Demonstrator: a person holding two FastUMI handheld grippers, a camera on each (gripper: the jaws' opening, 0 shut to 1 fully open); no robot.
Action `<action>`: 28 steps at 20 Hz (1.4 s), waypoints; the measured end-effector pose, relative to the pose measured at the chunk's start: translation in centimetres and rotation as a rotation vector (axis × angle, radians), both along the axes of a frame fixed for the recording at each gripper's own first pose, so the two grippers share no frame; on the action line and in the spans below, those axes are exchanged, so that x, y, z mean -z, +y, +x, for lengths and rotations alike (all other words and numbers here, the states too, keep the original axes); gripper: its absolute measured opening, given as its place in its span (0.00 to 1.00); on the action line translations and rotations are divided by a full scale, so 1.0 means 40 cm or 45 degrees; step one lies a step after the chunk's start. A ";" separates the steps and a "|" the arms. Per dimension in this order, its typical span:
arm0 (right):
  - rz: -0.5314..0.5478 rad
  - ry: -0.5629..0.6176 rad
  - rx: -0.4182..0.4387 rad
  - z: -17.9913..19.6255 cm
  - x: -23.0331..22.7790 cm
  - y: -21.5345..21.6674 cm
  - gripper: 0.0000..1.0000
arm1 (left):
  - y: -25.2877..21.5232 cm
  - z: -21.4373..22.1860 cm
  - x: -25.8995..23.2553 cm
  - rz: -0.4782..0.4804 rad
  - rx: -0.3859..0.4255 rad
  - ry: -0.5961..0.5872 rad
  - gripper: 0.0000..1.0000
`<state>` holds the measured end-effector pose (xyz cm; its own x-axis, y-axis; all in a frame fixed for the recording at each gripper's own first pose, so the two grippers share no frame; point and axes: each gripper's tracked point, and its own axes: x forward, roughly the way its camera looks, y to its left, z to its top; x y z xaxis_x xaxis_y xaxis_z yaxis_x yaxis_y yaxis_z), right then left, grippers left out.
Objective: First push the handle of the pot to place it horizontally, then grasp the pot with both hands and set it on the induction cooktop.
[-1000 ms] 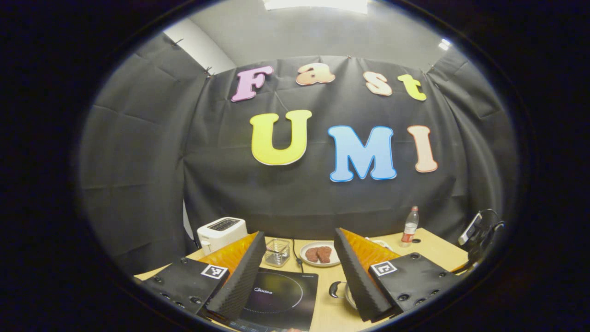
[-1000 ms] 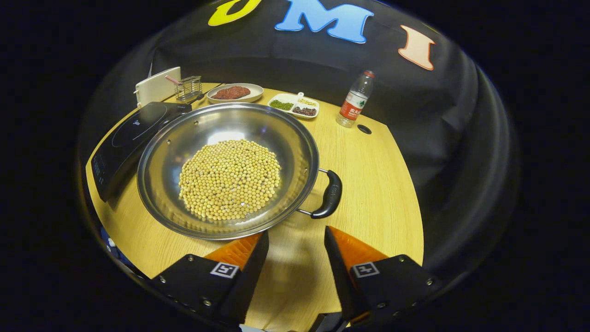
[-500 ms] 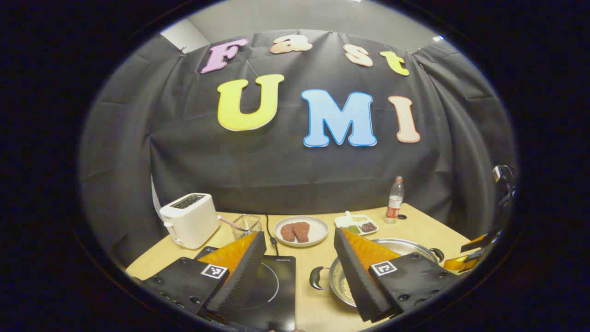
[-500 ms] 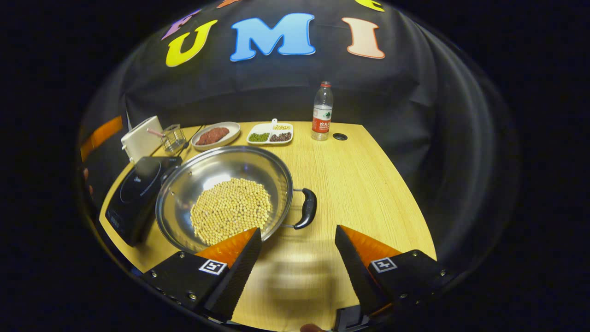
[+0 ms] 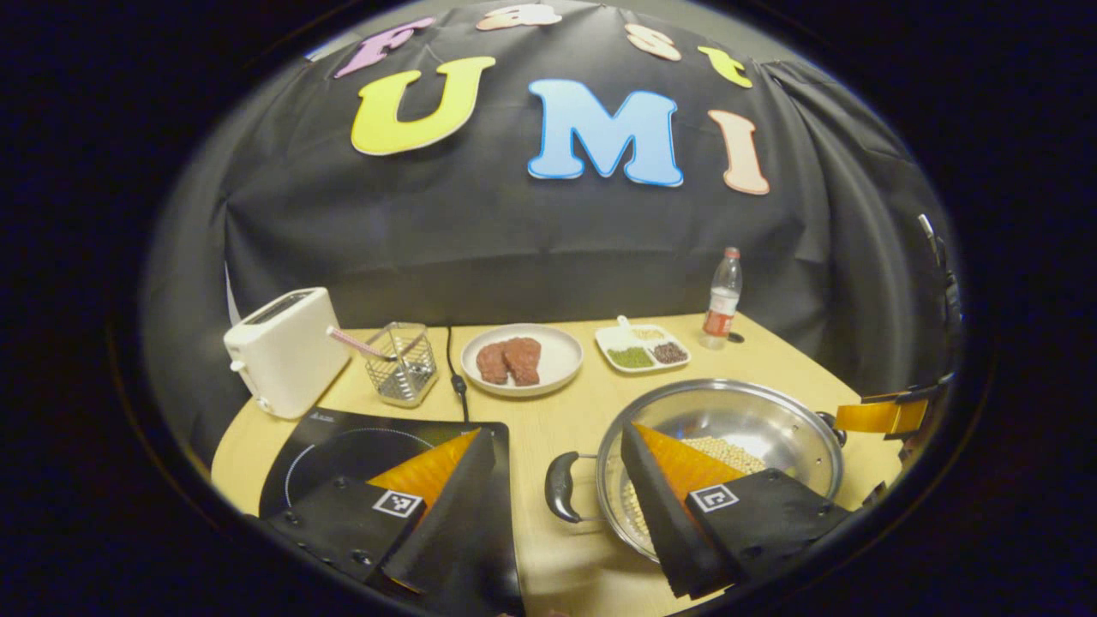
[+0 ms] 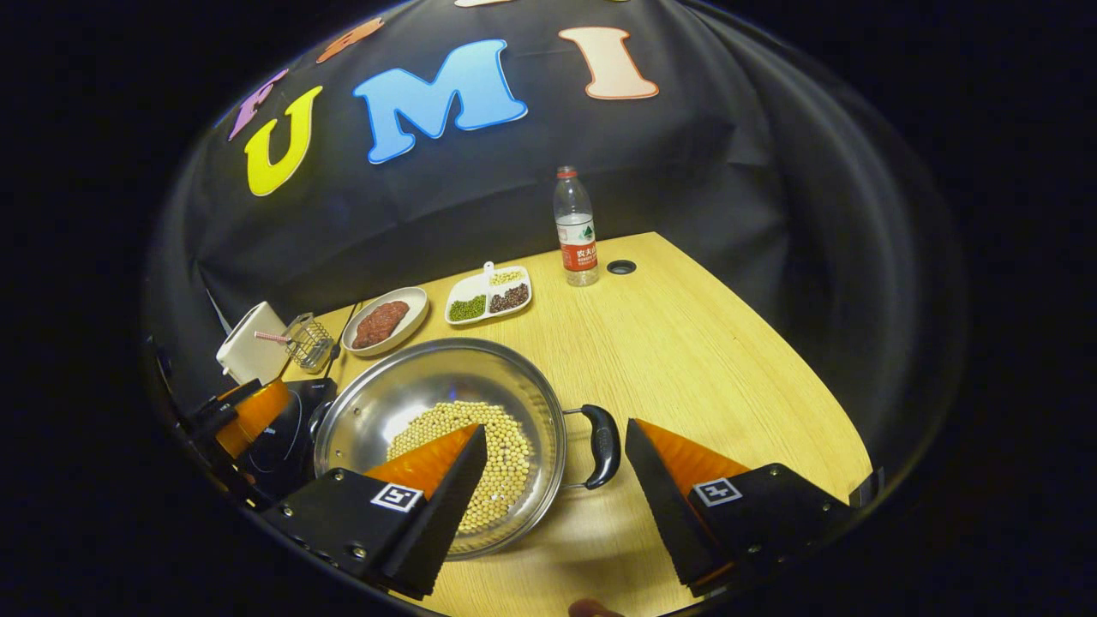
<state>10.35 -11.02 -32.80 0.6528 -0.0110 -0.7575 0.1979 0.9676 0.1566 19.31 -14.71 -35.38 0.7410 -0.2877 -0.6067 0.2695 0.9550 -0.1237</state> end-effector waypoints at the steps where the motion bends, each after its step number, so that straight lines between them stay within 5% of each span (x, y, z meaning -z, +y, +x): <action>1: 0.000 0.009 0.005 0.006 0.008 0.002 0.99 | -0.005 0.005 0.027 0.004 0.010 0.030 1.00; 9: -0.040 0.071 0.062 0.043 0.074 -0.022 0.99 | -0.034 -0.021 0.176 0.010 0.077 0.259 0.98; 20: -0.075 0.212 0.074 0.023 0.170 -0.046 0.99 | -0.105 -0.046 0.238 0.051 0.179 0.315 0.96; 24: -0.083 0.240 0.068 0.017 0.183 -0.049 0.81 | -0.096 -0.040 0.251 0.107 0.182 0.297 0.89; 27: -0.111 0.259 0.052 0.009 0.188 -0.051 0.79 | -0.098 -0.039 0.256 0.100 0.171 0.308 0.83; 28: -0.111 0.263 0.050 0.011 0.190 -0.049 0.65 | -0.099 -0.040 0.260 0.103 0.166 0.313 0.83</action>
